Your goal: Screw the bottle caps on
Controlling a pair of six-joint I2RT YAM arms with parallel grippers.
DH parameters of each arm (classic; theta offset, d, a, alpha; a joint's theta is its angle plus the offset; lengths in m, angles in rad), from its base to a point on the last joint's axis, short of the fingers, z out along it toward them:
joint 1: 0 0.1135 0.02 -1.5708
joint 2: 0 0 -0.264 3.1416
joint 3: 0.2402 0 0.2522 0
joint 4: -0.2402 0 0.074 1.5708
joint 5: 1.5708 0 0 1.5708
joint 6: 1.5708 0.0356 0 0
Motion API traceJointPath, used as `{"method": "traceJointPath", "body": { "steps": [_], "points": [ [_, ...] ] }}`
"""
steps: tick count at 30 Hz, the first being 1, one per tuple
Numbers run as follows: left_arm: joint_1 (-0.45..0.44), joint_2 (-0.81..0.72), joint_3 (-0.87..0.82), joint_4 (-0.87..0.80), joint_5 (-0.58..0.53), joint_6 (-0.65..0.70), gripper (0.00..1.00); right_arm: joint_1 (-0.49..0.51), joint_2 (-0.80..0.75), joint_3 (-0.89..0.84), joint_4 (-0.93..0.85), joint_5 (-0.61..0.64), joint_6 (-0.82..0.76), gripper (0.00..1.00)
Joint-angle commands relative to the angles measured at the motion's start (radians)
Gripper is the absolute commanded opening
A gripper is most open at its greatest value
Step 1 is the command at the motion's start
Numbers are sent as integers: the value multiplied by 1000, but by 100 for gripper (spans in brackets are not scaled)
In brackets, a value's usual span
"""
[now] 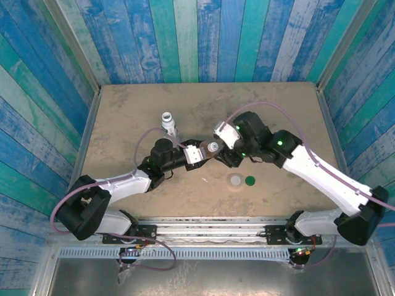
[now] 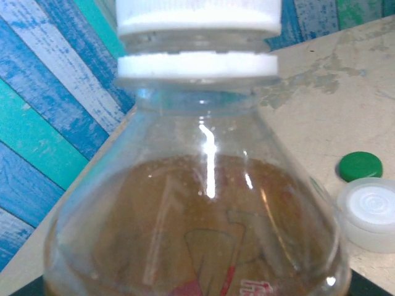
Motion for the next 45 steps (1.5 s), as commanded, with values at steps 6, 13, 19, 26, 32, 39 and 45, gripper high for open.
{"method": "traceJointPath", "body": {
  "steps": [6,13,19,26,32,39,45],
  "points": [
    [-4,-52,52,-116,138,56,59,42,-55,28,-116,-41,-587,61],
    [-4,-42,58,-137,173,66,59,54,66,136,-175,-25,-662,54],
    [-4,-44,58,-148,173,73,60,54,126,165,-190,-39,-649,40],
    [-4,-43,48,-119,111,66,60,53,144,172,-203,-43,-592,20],
    [-4,-16,15,79,-135,-16,59,53,171,179,-65,121,-109,15],
    [-4,41,12,192,-280,-25,59,17,214,188,-40,168,663,8],
    [-9,28,1,147,-243,17,59,-16,170,142,-27,117,638,25]
  ]
}}
